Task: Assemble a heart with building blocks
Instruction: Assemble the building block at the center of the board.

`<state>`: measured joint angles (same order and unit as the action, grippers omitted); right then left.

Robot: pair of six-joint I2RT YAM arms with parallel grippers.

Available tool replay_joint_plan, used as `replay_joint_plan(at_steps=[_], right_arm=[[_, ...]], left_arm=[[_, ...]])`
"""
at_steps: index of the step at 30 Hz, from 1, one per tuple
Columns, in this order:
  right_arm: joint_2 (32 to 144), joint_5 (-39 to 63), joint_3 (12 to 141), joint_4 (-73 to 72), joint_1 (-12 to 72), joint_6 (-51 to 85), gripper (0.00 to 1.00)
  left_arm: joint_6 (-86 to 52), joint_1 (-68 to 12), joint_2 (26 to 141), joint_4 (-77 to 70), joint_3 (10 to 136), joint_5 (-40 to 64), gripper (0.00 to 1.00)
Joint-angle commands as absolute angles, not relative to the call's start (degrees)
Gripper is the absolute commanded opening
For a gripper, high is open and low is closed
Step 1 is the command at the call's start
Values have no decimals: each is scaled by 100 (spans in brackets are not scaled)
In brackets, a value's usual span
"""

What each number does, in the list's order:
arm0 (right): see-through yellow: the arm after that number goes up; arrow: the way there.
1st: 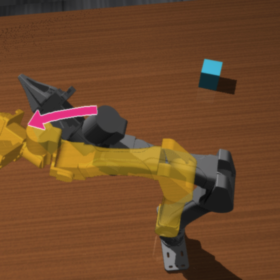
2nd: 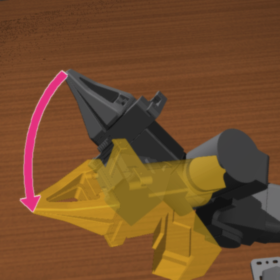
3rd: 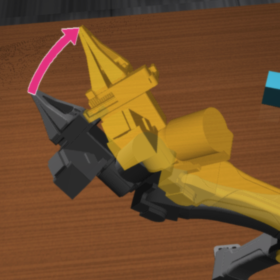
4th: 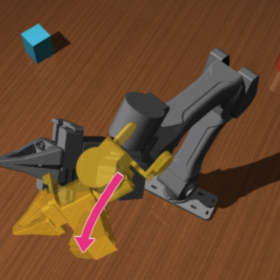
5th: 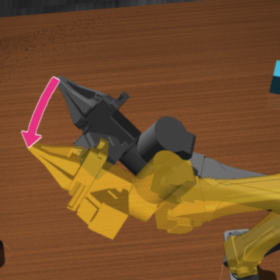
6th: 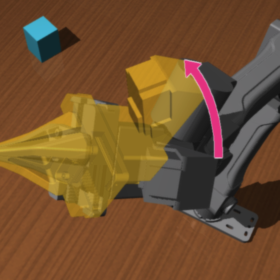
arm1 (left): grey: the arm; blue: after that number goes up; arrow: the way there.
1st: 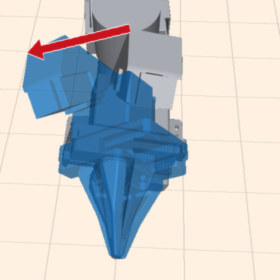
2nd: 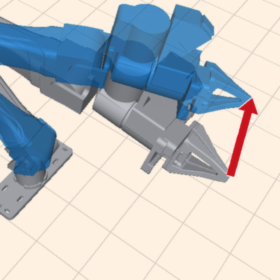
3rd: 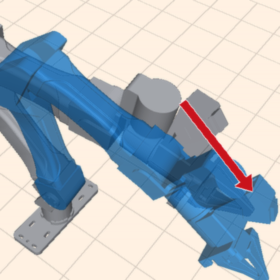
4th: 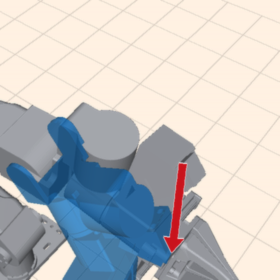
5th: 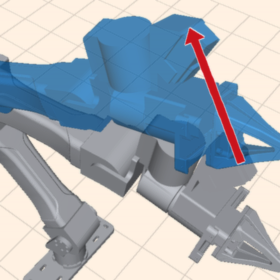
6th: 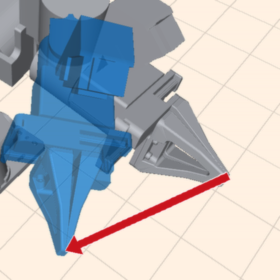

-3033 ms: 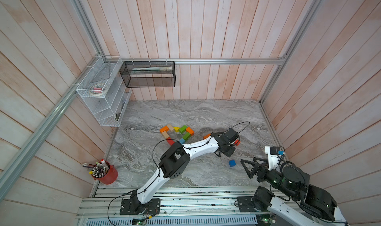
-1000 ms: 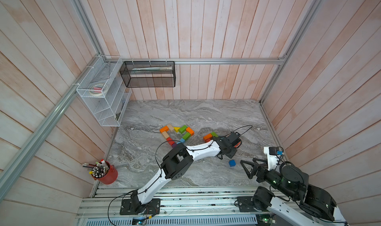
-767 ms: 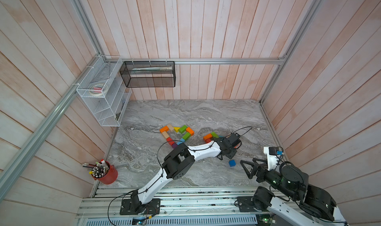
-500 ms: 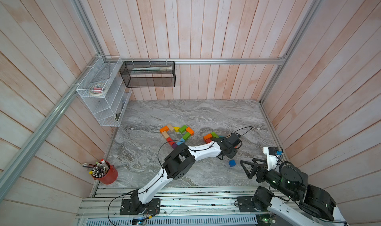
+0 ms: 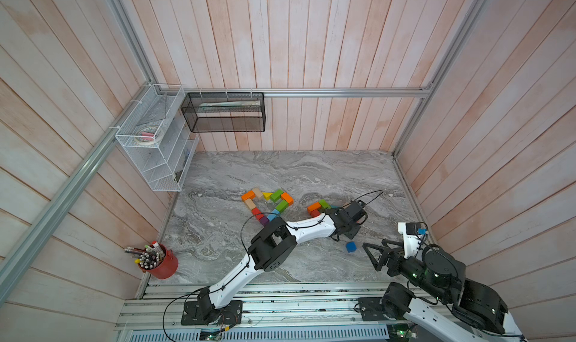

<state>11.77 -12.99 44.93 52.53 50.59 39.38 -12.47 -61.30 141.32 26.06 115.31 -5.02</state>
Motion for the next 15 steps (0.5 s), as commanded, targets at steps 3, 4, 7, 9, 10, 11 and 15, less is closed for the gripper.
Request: replay_joint_plan(at_steps=[3, 4, 7, 9, 10, 11, 15], right_arm=[[1134, -1268, 4456, 5330, 5080, 3955, 98], [1134, -1265, 4456, 5328, 5084, 3955, 98], [1134, -1264, 4456, 5328, 5080, 3955, 98], [1133, -1261, 4456, 5324, 5080, 3956, 98], [1134, -1260, 4456, 5321, 5084, 3955, 98], [1134, -1258, 4456, 5333, 5081, 3955, 98], [1134, -1248, 4456, 5326, 5084, 3955, 98]], left_arm=[[-1174, -6161, 14342, 2659, 11617, -606, 35], [-1172, -6161, 14346, 2652, 11617, -613, 36], [-1173, -6161, 14339, 2656, 11610, -619, 38], [-1174, -6161, 14343, 2659, 11611, -633, 40], [-1176, -6161, 14343, 2655, 11610, -641, 40], [-1174, -6161, 14344, 2656, 11607, -646, 40], [-1180, -6161, 14334, 2659, 11614, -659, 40]])
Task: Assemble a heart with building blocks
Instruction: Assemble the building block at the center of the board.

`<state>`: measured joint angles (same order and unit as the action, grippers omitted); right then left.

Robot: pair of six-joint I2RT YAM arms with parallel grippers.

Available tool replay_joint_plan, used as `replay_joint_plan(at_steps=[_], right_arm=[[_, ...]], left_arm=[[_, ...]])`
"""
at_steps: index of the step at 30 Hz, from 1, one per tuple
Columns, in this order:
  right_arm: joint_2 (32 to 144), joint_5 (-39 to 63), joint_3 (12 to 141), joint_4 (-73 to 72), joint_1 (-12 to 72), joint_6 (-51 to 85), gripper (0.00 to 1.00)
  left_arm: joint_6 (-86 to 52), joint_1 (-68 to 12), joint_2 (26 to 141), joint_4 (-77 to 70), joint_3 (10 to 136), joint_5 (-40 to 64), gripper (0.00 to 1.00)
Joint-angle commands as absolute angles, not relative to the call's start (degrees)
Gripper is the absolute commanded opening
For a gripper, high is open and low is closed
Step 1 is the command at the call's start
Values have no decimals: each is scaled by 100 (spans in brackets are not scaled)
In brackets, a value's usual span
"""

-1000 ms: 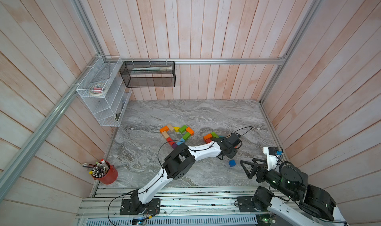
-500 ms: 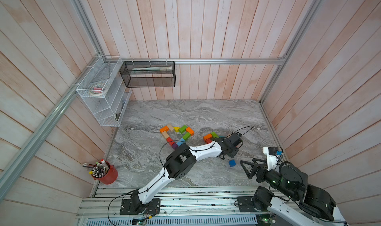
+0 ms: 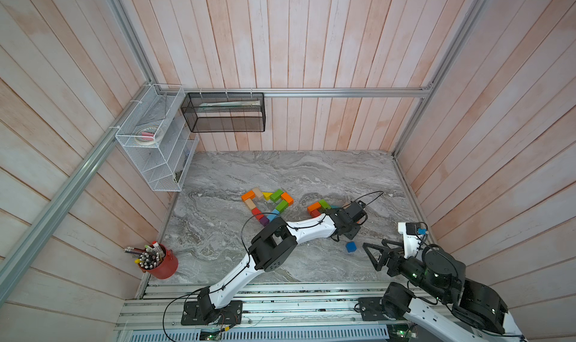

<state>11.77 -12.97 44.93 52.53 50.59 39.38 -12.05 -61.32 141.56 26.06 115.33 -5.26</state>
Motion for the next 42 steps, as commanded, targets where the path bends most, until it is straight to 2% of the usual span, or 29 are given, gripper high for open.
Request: replay_joint_plan(at_steps=[1, 6, 17, 24, 28, 33, 38, 42], right_arm=[[1134, -1248, 4456, 5324, 5080, 3948, 98], [1134, -1242, 4456, 5324, 5080, 3946, 98], [1134, -1160, 4524, 5037, 5082, 3841, 98], [1134, -1126, 4507, 4765, 5082, 3780, 98], [1134, -1021, 4462, 4248, 5083, 3627, 98], [1142, -813, 4114, 3313, 5082, 3338, 98], [1358, -508, 3644, 2282, 5082, 3111, 98], [2020, -326, 3443, 1606, 5080, 2961, 98]], left_arm=[[-1178, -6161, 14332, 2654, 11619, -659, 40], [-1222, -6161, 14283, 2650, 11602, -674, 40], [-1249, -6161, 13493, 2224, 11118, -562, 57], [-1167, -6161, 12635, 1764, 10353, -400, 59], [-1151, -6057, 12044, 1386, 9813, 43, 59], [-1375, -5530, 11266, 933, 9126, 1077, 58], [-1420, -4507, 10622, 852, 8713, 2085, 60], [-1526, -3673, 10226, 731, 8468, 2956, 60]])
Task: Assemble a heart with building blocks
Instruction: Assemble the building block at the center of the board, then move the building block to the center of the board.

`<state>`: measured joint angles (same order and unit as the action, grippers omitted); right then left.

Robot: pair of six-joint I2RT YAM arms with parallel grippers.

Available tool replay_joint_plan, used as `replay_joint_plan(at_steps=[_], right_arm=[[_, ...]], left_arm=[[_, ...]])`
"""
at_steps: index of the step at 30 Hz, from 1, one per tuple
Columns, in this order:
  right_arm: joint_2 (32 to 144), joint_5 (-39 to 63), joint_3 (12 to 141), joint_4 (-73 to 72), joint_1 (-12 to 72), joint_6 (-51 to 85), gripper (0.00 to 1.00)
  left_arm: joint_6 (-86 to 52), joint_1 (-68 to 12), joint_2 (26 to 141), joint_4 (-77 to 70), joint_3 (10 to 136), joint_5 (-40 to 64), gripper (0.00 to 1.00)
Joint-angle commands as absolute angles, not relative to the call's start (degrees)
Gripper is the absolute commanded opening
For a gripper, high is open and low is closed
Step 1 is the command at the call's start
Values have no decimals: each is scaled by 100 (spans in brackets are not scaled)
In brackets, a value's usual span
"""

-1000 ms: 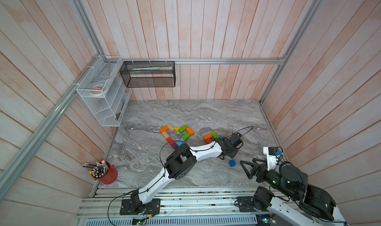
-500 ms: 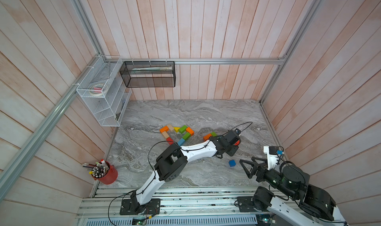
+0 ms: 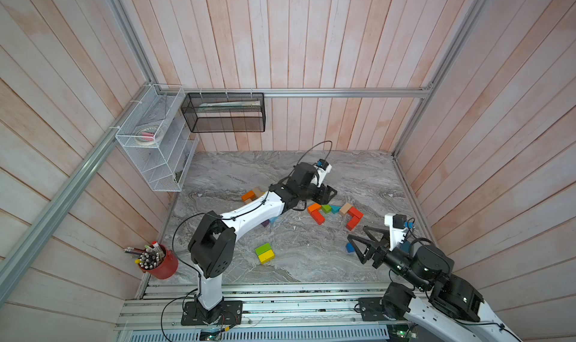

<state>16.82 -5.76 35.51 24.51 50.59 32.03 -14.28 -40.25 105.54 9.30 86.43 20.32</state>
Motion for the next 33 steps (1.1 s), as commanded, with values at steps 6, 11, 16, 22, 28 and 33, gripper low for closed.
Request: replay_joint_plan(at_steps=[6, 11, 16, 22, 28, 33], right_arm=[[3724, 271, 3432, 373, 5083, 2614, 98], [5181, 730, 3655, -201, 5100, 2292, 98], [6378, 157, 4133, -344, 5561, 2411, 98], [8008, -1031, 5070, -121, 6572, 3149, 98], [9508, -1462, 6089, 223, 7186, 3613, 98], [10406, -1646, 6860, 1001, 7364, 3826, 98]], left_arm=[[-1172, -2636, 9862, 1119, 8561, 3686, 62], [-959, -1910, 9571, 1231, 8474, 4341, 72], [-751, -1477, 9260, 1281, 8238, 4778, 97], [-840, -1067, 8841, 1102, 7976, 4904, 100], [-934, -884, 8603, 984, 7839, 5184, 100], [-1072, -769, 8462, 755, 7674, 5555, 100]])
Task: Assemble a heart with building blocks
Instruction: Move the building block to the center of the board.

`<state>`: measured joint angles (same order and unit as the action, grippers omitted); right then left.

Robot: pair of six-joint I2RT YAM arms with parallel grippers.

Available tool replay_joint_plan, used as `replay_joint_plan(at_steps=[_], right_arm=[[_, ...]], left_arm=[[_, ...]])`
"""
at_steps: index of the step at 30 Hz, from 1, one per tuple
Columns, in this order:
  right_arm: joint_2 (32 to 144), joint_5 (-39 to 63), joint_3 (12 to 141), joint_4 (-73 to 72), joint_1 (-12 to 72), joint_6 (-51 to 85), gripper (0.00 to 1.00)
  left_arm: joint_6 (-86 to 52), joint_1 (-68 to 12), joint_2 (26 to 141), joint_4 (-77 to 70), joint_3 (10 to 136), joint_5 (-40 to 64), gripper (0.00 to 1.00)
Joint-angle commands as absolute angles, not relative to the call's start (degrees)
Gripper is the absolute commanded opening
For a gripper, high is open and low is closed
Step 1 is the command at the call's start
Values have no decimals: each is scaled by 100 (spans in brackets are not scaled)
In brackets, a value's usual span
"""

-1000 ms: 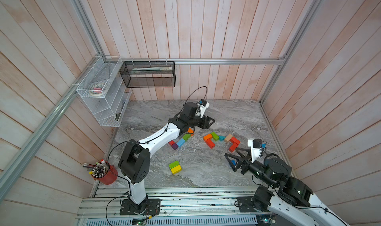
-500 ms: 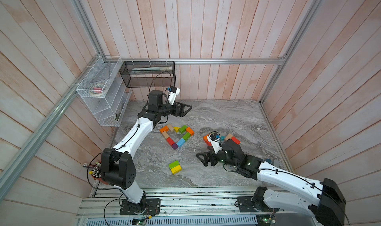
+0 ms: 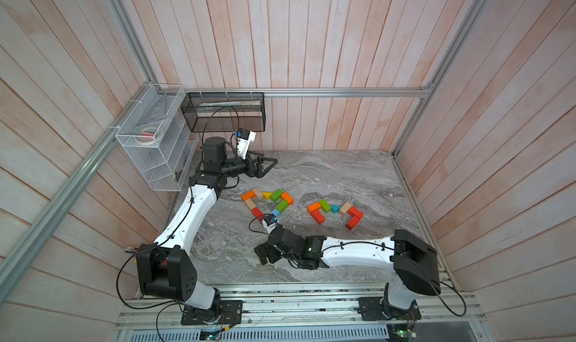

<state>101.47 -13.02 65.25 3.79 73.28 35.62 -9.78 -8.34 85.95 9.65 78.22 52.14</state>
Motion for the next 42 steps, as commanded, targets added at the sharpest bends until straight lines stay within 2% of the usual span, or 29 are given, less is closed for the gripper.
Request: replay_joint_plan(at_steps=[1, 23, 36, 42], right_arm=[[10549, -1624, 6965, 1116, 7372, 3851, 98], [11361, -1614, 7570, 2302, 7398, 3452, 98], [10286, -1398, 6330, 2026, 6525, 3442, 94], [9618, -1471, 6028, 2092, 6186, 3209, 92]], left_arm=[[-1099, -773, 8443, 726, 7656, 5580, 100], [-1469, -495, 8573, 101, 7447, 6197, 100], [-1888, -292, 8703, -582, 7277, 6539, 100], [-1641, -622, 8650, -206, 7374, 6473, 100]])
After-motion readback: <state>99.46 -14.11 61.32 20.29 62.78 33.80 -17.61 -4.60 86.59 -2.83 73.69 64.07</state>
